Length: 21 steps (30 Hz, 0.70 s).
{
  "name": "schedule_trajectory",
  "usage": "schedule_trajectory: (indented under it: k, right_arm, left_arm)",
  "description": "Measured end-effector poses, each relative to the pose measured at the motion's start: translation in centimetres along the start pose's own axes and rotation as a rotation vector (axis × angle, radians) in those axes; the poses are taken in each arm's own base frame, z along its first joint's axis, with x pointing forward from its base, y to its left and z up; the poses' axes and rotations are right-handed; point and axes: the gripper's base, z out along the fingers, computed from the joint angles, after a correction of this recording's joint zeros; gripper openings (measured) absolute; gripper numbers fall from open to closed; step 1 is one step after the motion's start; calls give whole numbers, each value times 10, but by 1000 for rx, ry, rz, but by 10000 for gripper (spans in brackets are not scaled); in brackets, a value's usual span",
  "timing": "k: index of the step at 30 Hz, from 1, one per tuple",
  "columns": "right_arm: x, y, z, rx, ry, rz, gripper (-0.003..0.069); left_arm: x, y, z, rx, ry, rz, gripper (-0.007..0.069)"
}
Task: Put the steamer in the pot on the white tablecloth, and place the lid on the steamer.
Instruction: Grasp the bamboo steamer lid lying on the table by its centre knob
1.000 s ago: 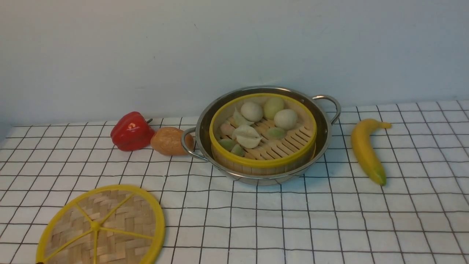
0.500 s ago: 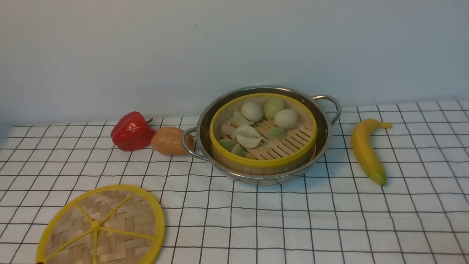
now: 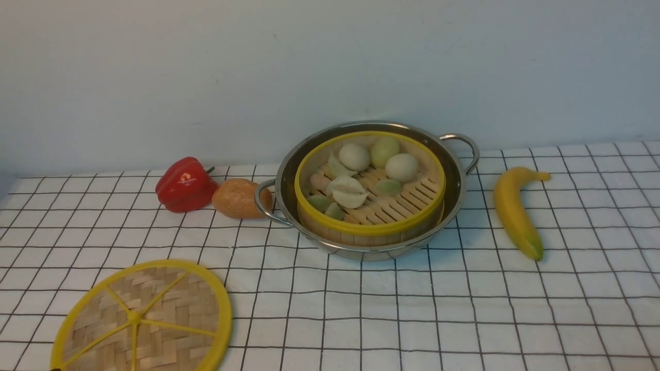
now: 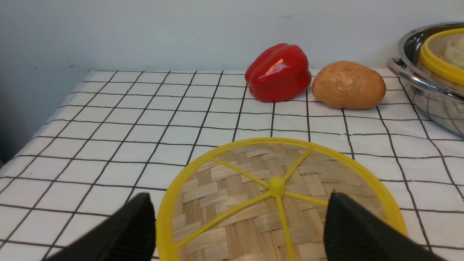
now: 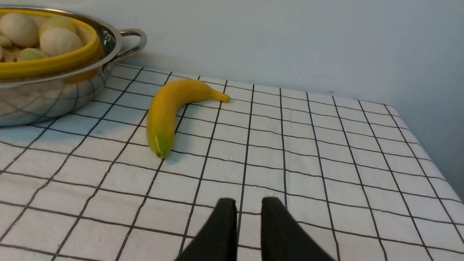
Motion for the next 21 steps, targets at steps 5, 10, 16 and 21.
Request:
schedule_trajectory:
  k: [5,10,16,21]
  right_arm:
    - [0,1,0,-12,-1,28,144]
    - [0,1,0,-15,-2,19,158]
    - [0,1,0,-16,-2,21,171]
    - [0,1,0,-16,-2,21,180]
  left_arm:
    - [0,0,0,0,0,0,578]
    - [0,0,0,0,0,0,578]
    - [0,0,0,0,0,0,578]
    - [0,0,0,0,0,0,578]
